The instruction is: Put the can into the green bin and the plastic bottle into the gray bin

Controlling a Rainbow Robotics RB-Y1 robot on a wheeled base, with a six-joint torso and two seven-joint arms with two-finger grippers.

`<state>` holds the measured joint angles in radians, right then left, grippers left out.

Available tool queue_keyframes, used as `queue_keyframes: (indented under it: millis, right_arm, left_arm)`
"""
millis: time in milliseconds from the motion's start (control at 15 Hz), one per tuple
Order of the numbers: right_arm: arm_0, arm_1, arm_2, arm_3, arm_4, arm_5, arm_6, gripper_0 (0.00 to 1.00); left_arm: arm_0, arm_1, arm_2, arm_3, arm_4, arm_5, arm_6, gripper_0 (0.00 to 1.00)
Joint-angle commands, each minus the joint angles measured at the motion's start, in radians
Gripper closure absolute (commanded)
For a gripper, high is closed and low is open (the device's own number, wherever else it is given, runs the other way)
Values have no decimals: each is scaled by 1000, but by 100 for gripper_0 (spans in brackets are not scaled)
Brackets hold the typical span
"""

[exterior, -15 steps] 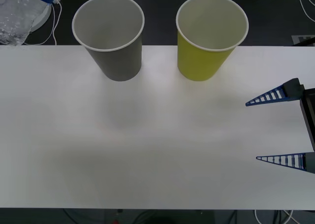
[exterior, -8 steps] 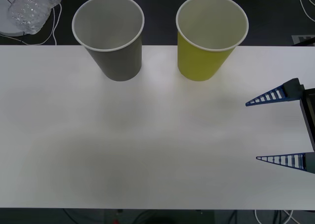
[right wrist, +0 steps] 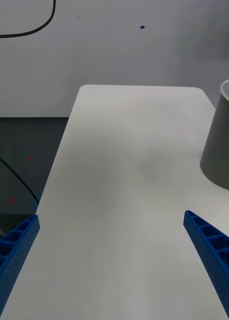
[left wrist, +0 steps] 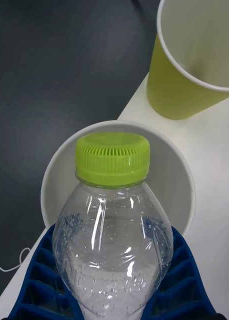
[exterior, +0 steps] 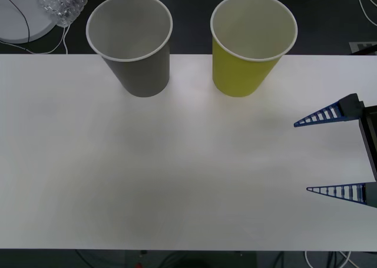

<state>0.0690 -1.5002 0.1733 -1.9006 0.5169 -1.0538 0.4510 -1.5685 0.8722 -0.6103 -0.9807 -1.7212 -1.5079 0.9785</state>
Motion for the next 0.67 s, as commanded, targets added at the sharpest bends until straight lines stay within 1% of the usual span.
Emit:
queue_keyframes:
  millis: [67, 400, 533, 667]
  right_arm:
    - [0, 0, 0, 0, 0, 0, 0, 0]
    - [0, 0, 0, 0, 0, 0, 0, 0]
    - [0, 0, 0, 0, 0, 0, 0, 0]
    - [0, 0, 0, 0, 0, 0, 0, 0]
  left_arm:
    - [-56, -65, -14, 86, -20, 8, -4, 100]
    - [-116, -177, -13, 214, -74, 37, -17, 100]
    - [-127, -211, -13, 229, -120, 40, -21, 100]
    - [-127, -223, -13, 229, -130, 41, -21, 100]
